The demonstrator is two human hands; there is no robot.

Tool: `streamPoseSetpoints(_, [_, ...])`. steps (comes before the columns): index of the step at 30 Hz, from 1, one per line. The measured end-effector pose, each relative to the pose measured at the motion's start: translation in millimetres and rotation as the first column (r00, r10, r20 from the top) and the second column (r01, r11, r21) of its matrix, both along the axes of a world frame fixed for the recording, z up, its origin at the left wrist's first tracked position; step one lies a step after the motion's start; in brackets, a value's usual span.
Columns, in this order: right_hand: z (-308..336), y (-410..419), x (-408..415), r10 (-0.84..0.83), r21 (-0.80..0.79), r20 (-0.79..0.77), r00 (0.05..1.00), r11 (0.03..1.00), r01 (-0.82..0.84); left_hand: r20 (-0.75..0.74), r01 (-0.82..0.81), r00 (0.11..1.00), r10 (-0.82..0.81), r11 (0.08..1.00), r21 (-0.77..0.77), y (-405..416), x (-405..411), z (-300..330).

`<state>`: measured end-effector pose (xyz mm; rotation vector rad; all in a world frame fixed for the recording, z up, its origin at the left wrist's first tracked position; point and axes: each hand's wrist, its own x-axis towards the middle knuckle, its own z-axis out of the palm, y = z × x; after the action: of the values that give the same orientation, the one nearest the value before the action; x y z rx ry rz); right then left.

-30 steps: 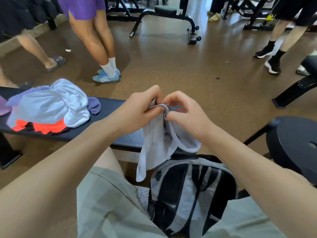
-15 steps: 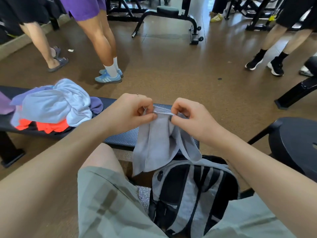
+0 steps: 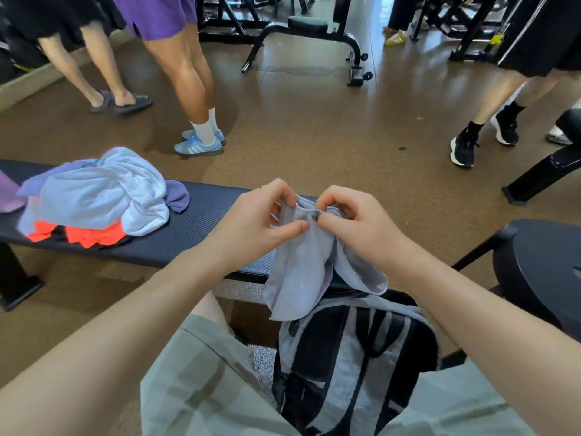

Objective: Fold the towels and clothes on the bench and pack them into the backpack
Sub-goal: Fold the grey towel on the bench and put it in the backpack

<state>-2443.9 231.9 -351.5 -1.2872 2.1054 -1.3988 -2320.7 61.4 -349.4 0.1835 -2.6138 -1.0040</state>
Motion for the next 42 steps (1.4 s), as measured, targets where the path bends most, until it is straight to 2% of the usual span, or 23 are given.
streamPoseSetpoints(6, [3.2,1.0,-3.8,-0.022,0.016,0.038,0.999,1.0,0.021,0.021,0.07,0.997,-0.074,0.983,0.169,3.6,-4.8,4.0])
streamPoseSetpoints(10, [7.3,3.2,-6.3,-0.031,0.078,-0.026,0.999,0.996,0.033,-0.008,0.08,0.997,-0.08,0.984,0.162,10.0,-7.1,8.0])
streamPoseSetpoints(15, [9.9,6.3,-5.0,0.003,0.059,-0.101,0.995,0.998,0.003,-0.049,0.094,0.995,-0.088,0.985,0.147,10.3,-8.6,10.6])
streamPoseSetpoints(21, [11.4,8.0,-6.1,-0.098,0.005,-0.072,0.993,0.995,0.099,-0.023,0.07,0.998,-0.067,0.982,0.176,15.4,-3.2,-2.0])
streamPoseSetpoints(24, [10.7,10.8,-6.8,-0.108,0.041,-0.102,0.989,0.993,0.112,-0.019,0.056,0.998,-0.053,0.981,0.185,21.8,2.0,-10.6])
streamPoseSetpoints(29, [14.9,12.7,-6.7,0.026,0.051,-0.061,0.998,0.998,-0.023,-0.062,0.074,0.996,-0.067,0.99,0.122,26.0,-0.1,-3.5])
streamPoseSetpoints(31, [15.8,11.0,-6.6,0.038,0.033,-0.092,0.995,0.999,-0.035,-0.052,0.099,0.994,-0.094,0.99,0.102,25.6,-1.8,0.1])
streamPoseSetpoints(35, [14.5,9.7,-9.4,-0.006,-0.01,-0.093,0.996,1.0,0.005,-0.037,0.109,0.994,-0.107,0.992,0.069,24.3,-2.3,-0.3])
streamPoseSetpoints(39, [17.0,7.6,-11.6,-0.071,-0.045,-0.048,0.996,0.997,0.069,0.009,0.11,0.994,-0.11,0.99,-0.088,19.9,2.6,-16.2])
streamPoseSetpoints(42, [21.7,5.9,-15.7,-0.165,-0.085,-0.027,0.986,0.983,0.162,0.033,0.115,0.993,-0.112,0.985,-0.128,22.0,9.7,-28.7])
